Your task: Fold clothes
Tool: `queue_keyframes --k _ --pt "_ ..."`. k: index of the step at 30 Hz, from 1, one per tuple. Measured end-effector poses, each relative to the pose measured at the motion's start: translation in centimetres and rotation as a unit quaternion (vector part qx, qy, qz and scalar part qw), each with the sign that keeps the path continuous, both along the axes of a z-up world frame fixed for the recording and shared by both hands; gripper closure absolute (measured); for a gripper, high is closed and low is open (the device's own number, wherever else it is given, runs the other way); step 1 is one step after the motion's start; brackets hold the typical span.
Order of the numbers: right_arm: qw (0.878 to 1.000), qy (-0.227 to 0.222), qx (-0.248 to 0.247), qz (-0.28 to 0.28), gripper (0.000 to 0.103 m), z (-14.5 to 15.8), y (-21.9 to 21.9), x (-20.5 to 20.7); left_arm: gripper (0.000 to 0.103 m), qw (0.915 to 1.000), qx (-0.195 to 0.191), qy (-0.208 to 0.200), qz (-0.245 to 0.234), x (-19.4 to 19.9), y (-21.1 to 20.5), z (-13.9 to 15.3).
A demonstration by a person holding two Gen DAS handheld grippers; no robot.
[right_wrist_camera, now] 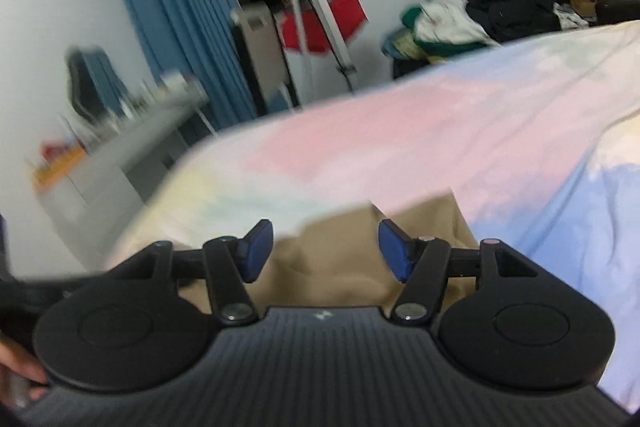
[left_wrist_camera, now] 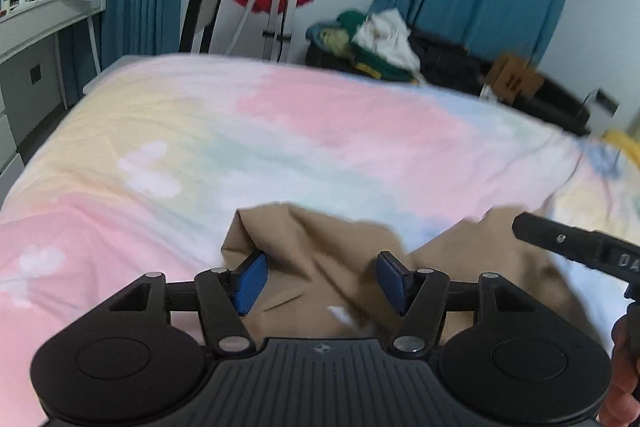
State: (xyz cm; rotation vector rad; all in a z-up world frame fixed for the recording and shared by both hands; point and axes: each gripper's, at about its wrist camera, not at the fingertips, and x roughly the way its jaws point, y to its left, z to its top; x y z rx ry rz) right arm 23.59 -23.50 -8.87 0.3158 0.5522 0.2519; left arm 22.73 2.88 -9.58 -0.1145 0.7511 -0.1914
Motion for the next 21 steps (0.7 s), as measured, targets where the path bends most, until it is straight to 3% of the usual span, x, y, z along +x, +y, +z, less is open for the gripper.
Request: queue_keyframes --k 2,7,11,18,21 --pt "0.999 0.030 -0.020 -0.004 0.042 -1.5 0.4 1.2 0.040 0.9999 0.011 0.011 -0.002 0.8 -0.3 -1.3" --pt "0.999 0.042 -0.032 -0.008 0.042 -3.2 0.4 1.6 0.040 0.9997 0.025 0.008 -0.001 0.5 -0.8 -1.8" --pt "0.999 0.033 -0.036 -0.003 0.042 -2.3 0.7 0.5 0.040 0.9994 0.034 0.000 0.000 -0.2 -1.2 -1.8" --pt "0.999 0.002 -0.050 -0.003 0.042 0.6 0.7 -3.8 0.038 0.9981 0.055 -0.027 -0.007 -5.8 -2.3 0.7" --pt "0.998 0.008 -0.054 -0.006 0.042 0.7 0.6 -5.5 0.038 0.9978 0.061 -0.025 -0.008 -7.3 -2.6 1.0"
